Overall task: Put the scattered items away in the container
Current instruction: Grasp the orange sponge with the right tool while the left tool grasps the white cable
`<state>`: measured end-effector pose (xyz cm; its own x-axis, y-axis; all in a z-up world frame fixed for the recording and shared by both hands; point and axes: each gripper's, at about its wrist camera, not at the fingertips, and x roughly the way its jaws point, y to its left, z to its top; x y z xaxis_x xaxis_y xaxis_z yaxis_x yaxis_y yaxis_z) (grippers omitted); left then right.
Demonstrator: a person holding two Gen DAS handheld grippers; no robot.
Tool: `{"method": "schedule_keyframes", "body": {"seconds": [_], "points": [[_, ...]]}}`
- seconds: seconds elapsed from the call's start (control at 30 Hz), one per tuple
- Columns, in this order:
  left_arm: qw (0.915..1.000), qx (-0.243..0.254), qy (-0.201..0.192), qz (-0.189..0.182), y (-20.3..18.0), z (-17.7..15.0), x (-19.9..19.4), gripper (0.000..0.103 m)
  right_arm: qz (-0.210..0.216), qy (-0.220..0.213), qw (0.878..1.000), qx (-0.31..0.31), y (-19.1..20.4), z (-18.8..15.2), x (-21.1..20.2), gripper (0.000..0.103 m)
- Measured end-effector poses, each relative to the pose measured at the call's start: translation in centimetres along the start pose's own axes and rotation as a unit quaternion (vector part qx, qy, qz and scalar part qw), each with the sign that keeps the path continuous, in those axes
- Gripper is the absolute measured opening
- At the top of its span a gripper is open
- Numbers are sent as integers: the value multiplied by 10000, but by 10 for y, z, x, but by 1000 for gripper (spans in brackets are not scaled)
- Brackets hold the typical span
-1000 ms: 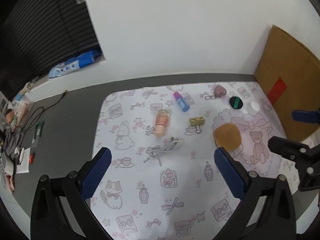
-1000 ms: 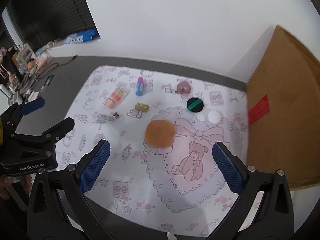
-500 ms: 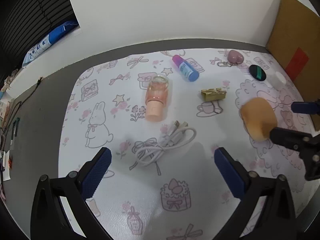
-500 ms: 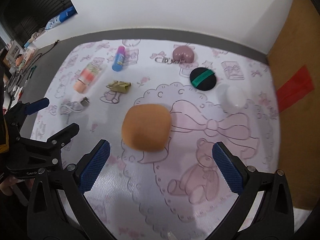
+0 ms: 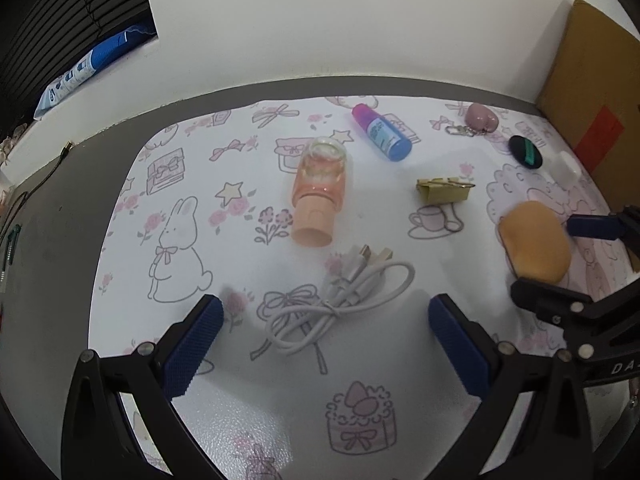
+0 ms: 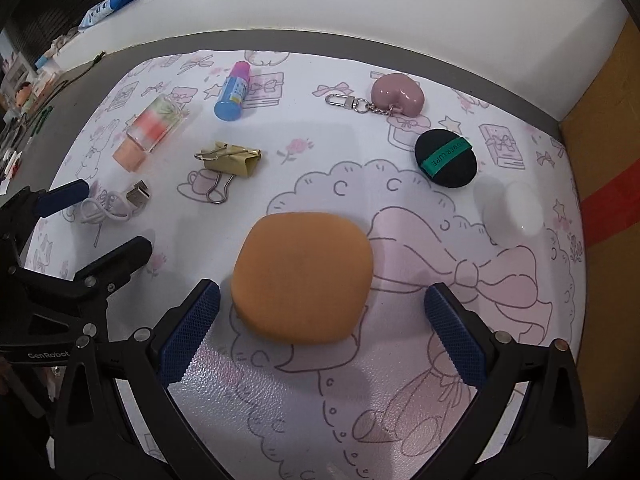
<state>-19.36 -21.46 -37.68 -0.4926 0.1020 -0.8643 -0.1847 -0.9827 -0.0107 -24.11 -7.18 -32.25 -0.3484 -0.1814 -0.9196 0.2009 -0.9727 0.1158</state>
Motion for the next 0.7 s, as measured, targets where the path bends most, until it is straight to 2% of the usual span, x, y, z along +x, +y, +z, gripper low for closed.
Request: {"method": "schedule_keyframes", "body": {"seconds": [0.13,0.23,0.33,0.4,0.43,0.47,0.57,0.7], "points": [[10000,31,-9,-30,-1,1,-1,99,-49,55,9999,-106,1,0,1,103],[9998,172,-28,-110,-5,1,-4,87,-58,78,9999,-85,3,2,1,101],[9997,212,25,-140,-6,1,-9,79,-70,89,9999,-57,1,3,-2,92],[9997,195,100,-128,-8,3,-10,73,-74,91,9999,-53,-1,2,-6,78],[9997,192,122,-118,-9,4,-10,67,-75,91,9999,-62,-2,3,-8,73],[9997,186,134,-95,-11,5,-10,59,-78,95,9999,-68,-3,3,-10,64],[9997,68,232,29,-10,9,-11,42,-66,102,9999,-67,-6,3,-13,59],[9990,-174,403,117,-7,13,-10,35,-62,89,9999,-24,-10,2,-17,55]]}}
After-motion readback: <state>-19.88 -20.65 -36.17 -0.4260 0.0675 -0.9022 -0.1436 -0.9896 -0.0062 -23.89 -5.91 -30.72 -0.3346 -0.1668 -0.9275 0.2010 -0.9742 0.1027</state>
